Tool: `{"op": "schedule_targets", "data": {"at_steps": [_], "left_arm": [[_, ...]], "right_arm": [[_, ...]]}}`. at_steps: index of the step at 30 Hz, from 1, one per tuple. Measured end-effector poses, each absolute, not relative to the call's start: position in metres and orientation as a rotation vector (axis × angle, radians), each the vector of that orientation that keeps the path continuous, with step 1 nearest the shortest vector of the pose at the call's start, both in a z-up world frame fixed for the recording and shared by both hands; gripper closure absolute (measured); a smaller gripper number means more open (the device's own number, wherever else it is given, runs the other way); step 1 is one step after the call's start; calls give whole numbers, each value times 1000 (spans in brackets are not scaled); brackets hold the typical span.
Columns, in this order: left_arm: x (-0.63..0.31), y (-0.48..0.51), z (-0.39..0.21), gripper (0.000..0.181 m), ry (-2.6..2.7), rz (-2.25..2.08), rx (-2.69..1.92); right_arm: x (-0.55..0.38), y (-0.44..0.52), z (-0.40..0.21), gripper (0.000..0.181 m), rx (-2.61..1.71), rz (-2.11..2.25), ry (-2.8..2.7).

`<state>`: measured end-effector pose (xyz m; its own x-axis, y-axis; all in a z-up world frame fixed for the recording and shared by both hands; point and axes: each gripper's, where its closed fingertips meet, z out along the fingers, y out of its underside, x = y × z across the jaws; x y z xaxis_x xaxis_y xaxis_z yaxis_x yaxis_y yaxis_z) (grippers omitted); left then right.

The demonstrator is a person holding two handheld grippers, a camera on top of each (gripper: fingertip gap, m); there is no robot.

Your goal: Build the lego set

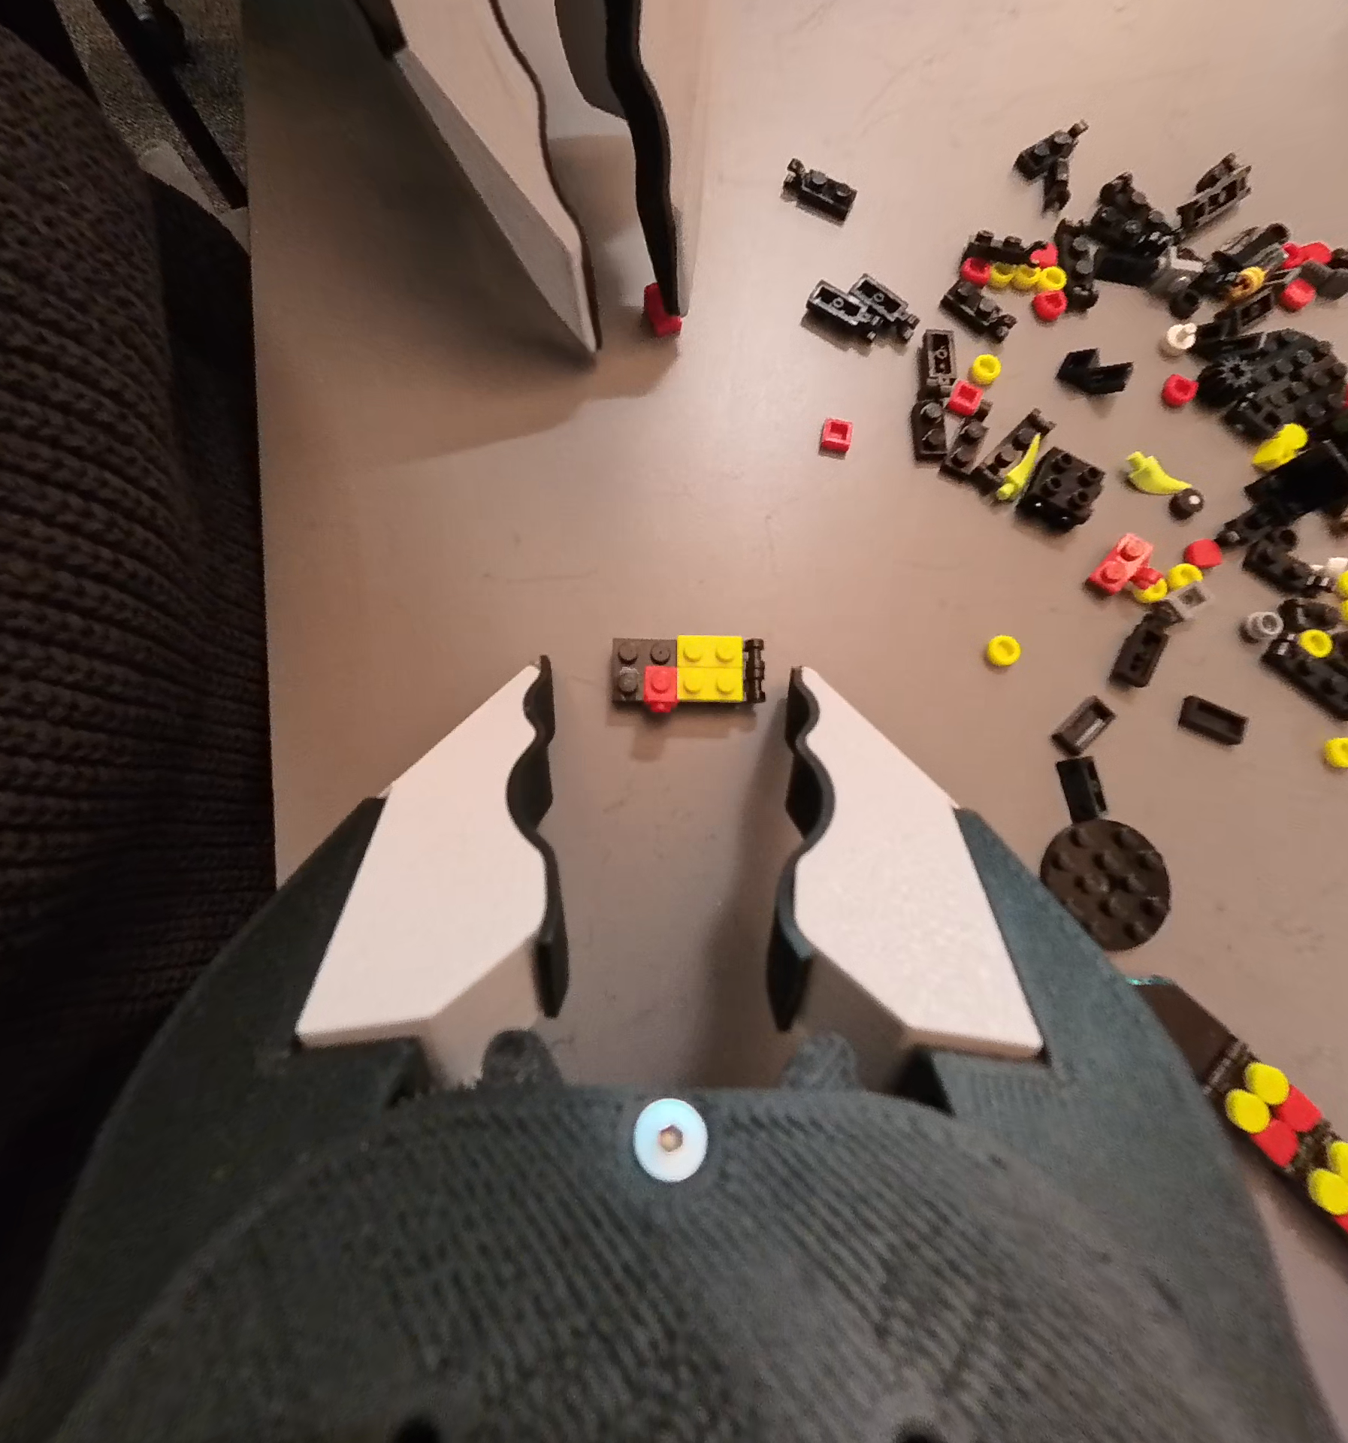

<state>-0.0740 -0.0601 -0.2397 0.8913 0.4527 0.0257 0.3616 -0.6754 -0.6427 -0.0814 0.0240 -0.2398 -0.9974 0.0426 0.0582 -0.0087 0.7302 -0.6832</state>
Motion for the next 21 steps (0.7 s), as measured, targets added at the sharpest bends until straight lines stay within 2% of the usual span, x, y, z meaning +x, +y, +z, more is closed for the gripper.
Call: {"op": "schedule_targets", "data": {"at_steps": [21], "left_arm": [[-84, -71, -234, 164, -740, 189, -2364]], "right_arm": [[-82, 24, -240, 122, -33, 1134, -2861]]}}
